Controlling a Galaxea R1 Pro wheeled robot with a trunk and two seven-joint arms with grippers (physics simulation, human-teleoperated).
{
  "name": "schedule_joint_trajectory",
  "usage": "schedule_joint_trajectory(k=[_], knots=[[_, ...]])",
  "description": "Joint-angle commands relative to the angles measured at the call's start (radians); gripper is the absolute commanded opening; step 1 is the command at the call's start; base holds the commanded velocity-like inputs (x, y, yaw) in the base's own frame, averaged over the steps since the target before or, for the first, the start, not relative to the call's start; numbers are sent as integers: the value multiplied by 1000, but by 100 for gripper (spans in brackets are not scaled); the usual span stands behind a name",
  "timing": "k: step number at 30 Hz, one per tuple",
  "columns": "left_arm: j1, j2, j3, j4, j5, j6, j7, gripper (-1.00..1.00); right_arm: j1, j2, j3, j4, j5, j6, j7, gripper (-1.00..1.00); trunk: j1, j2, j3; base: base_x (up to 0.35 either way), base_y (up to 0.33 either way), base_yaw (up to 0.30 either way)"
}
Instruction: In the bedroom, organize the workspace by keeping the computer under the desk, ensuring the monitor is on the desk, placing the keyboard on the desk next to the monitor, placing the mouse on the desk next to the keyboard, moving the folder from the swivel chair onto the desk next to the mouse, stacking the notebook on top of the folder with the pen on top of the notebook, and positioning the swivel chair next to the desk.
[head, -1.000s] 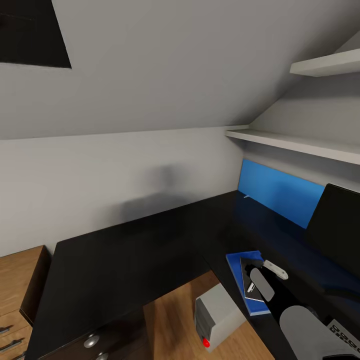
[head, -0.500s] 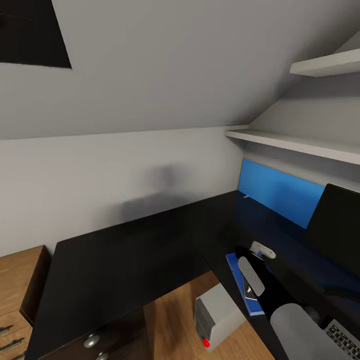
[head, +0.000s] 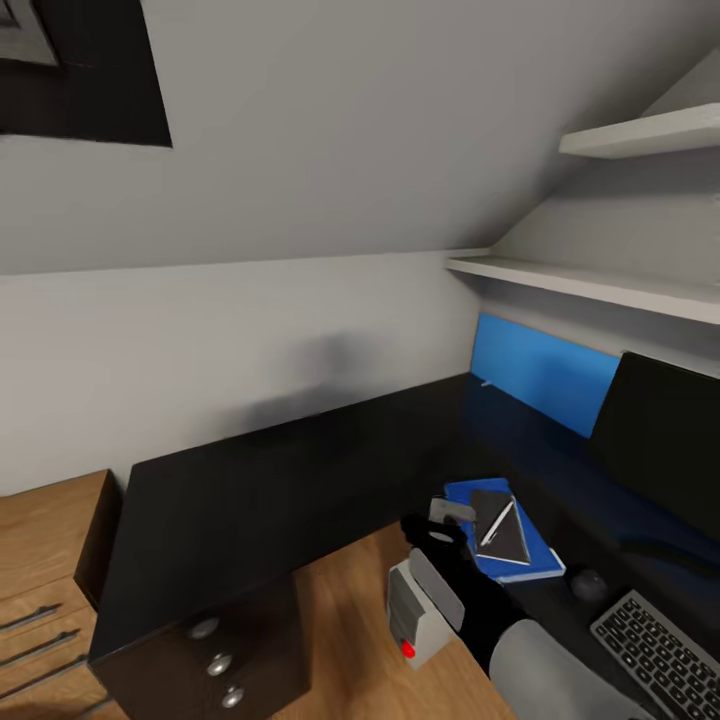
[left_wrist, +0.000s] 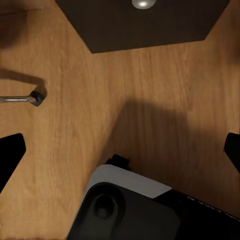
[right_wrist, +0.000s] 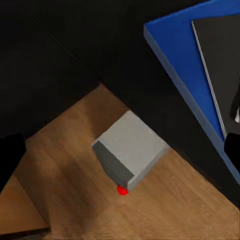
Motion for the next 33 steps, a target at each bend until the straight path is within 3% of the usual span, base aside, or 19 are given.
schedule_joint_trajectory(k=[1, 4, 6, 9, 10, 12, 17, 23, 30, 32, 33], knots=[[0, 2, -6, -2, 10, -6, 6, 100, -1, 19, 16, 42, 1, -2, -6, 100, 0, -1, -1, -335, 0, 0], [0, 1, -6, -2, 10, -4, 5, 100, -2, 57, 26, 120, 25, -47, 10, 100, 0, -1, -1, -335, 0, 0], [0, 1, -6, -2, 10, -3, 4, 100, -2, 83, 31, 171, 64, -95, 38, 100, 0, -1, -1, -336, 0, 0], [0, 3, -6, -2, 10, -3, 4, 100, -2, 87, 34, 267, 120, -162, 103, 100, 0, -1, -1, -336, 0, 0], [0, 4, -5, -7, 10, -5, 5, 100, -1, 87, 35, 353, 134, -214, 156, 100, 0, -1, -1, -290, 0, 0], [0, 3, -7, -19, 10, -8, 6, 100, -1, 87, 37, 489, 145, -303, 247, 100, 0, -1, -1, -160, 0, 0], [0, 3, -5, -63, 10, -23, 5, 100, 7, 87, 35, 687, 158, -446, 385, 100, -8, 13, 5, -53, 0, 0], [0, 2, -3, -44, 17, -24, 6, 100, 90, 87, 35, 728, 182, -479, 422, 100, -31, 55, 24, -5, 0, 0], [0, 0, -4, -11, 15, -24, 5, 100, 125, 87, 32, 732, 223, -509, 452, 100, -58, 104, 46, 0, 0, 0], [0, 0, -4, -7, 16, -24, 5, 100, 151, 87, 32, 735, 229, -605, 456, 100, -66, 118, 52, 0, 0, 0], [0, 0, -4, -7, 16, -24, 5, 100, 153, 87, 31, 735, 229, -611, 456, 100, -69, 125, 55, 0, 0, 0]])
